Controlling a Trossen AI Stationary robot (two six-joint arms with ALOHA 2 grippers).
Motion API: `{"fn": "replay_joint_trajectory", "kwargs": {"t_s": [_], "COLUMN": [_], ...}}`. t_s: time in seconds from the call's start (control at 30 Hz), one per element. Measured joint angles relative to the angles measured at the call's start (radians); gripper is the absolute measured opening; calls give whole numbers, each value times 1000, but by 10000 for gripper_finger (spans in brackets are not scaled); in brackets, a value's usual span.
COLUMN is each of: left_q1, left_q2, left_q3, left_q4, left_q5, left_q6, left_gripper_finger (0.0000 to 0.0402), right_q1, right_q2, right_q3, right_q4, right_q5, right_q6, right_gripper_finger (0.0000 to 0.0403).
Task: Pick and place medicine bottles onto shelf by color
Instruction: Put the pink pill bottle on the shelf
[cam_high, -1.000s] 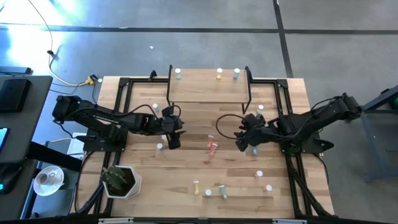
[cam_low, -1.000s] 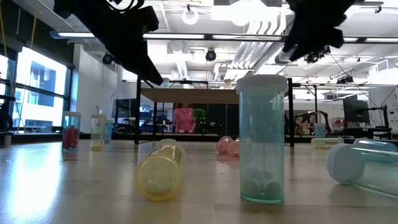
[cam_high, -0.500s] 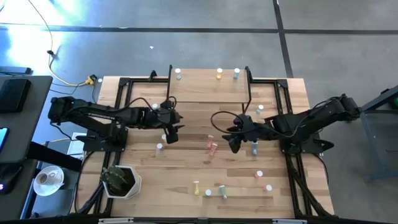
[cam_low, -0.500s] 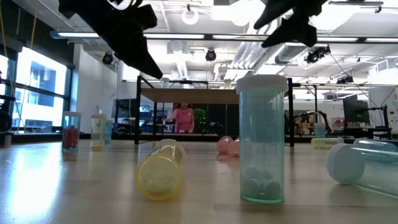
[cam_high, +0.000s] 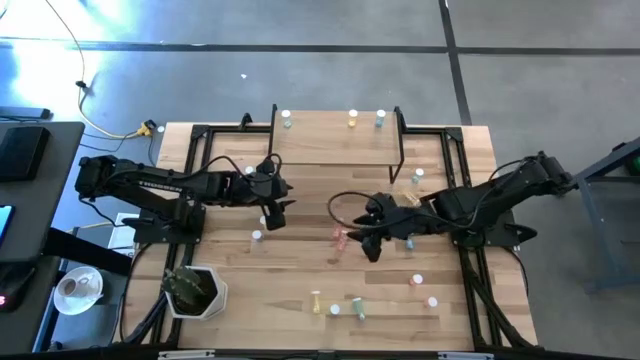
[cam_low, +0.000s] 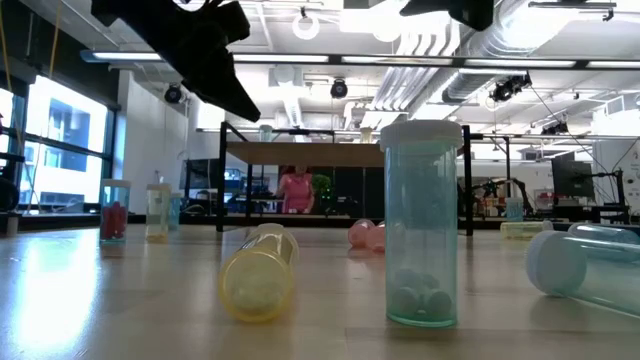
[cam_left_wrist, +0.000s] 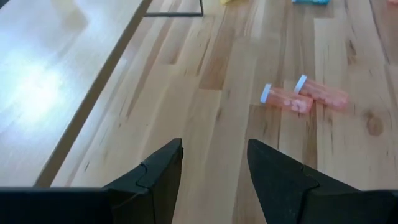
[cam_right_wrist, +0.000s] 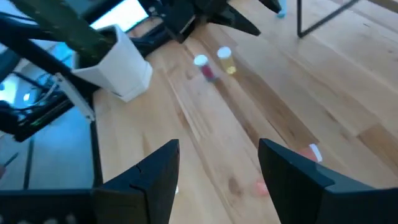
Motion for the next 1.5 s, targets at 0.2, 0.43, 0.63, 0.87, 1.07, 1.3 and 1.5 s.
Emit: {"fn": "replay_joint_trajectory", "kwargs": {"t_s": [0.2,0.43,0.63,0.87,1.07,1.3,1.5], "left_q1": [0,0,0,0,0,-1,-1], "left_q2": [-22,-91,-174,-270,-304,-306,-305], "left_q3": [1,1,1,1,1,1,1], "left_q4": [-69,-135,-182,-188,-190,-192,-191], "left_q5": [-1,-8,-13,-13,-13,-12,-12], "left_q6": [31,40,67,67,67,92,93], "left_gripper_finger": [172,172,172,172,172,172,172], "right_q1": [-32,-61,-55,-52,-52,-52,-54], "right_q2": [141,365,491,592,659,739,790], "right_q3": [206,447,488,487,487,487,486], "right_q4": [-252,-529,-558,-564,-571,-568,-550], "right_q5": [-7,-114,-178,-175,-152,-141,-136], "right_q6": [147,351,442,573,682,788,863], "right_gripper_finger": [210,210,210,210,210,210,210]}}
